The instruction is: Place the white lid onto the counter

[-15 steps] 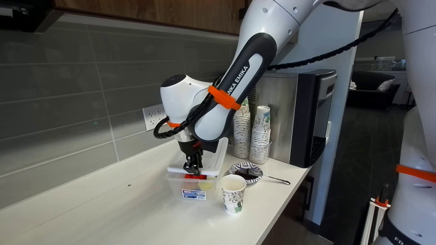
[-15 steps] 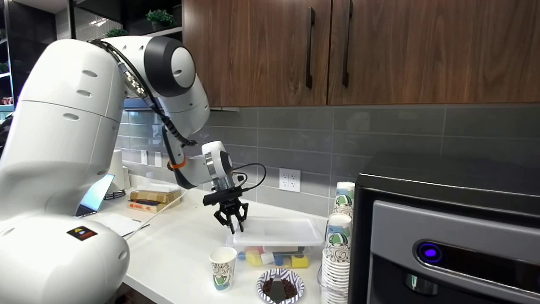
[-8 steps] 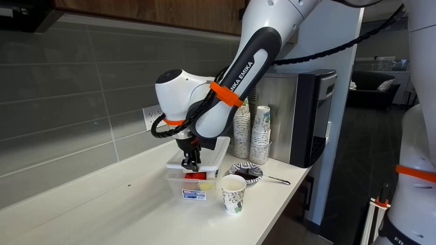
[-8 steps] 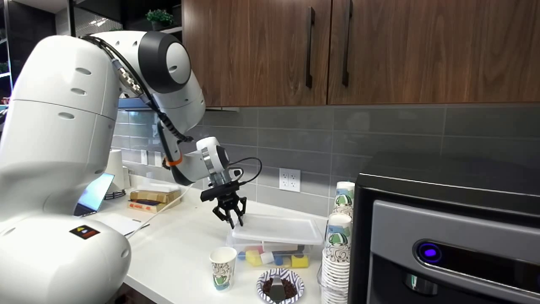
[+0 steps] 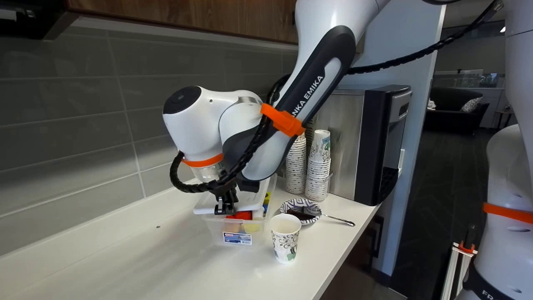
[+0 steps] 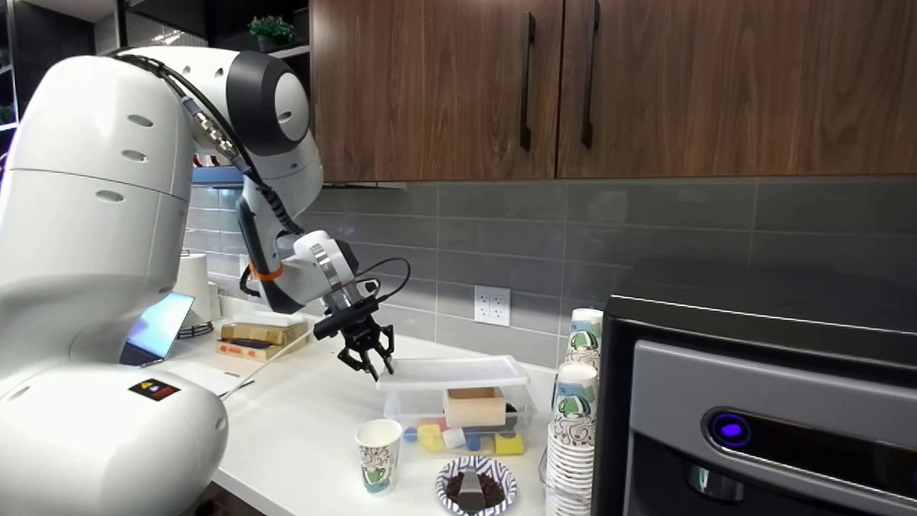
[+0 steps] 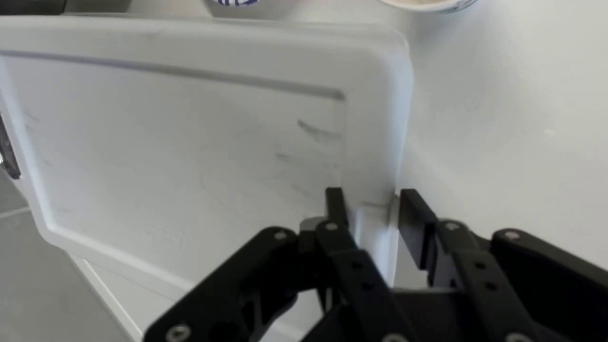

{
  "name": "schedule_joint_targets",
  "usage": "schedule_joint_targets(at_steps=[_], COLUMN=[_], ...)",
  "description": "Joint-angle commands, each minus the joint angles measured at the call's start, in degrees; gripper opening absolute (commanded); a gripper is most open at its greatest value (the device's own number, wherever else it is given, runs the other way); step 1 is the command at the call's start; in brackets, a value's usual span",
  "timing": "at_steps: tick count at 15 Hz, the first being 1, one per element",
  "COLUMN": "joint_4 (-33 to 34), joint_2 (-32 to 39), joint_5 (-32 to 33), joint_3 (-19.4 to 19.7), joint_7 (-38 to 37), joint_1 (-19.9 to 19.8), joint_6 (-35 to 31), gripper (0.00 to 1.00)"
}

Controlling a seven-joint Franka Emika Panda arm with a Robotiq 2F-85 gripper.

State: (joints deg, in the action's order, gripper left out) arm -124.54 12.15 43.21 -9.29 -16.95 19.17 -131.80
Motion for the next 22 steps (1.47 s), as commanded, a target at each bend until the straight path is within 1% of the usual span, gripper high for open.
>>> schedule_joint_targets(at_steps=[1, 5, 8, 13, 18, 22], joint_4=[-1.4, -2.6, -3.1, -5.2, -6.8, -7.4], joint_2=[-1.8, -2.3, -2.0, -1.8, -1.4, 0.2], joint_5=[2.7, 3.6, 3.6, 2.4, 3.2, 1.4], joint_3=[-1.7, -3.3, -4.6, -6.8, -7.7, -8.4], joint_7=[-0.9, 0.0, 2.4, 11.1, 17.2, 23.2], joint_1=[0.5, 0.6, 0.7, 0.6, 1.0, 0.5], joint_6=[-0.3, -3.0, -5.3, -12.0, -17.3, -20.9], gripper=[0.08, 0.08, 0.08, 0.08, 0.08, 0.08])
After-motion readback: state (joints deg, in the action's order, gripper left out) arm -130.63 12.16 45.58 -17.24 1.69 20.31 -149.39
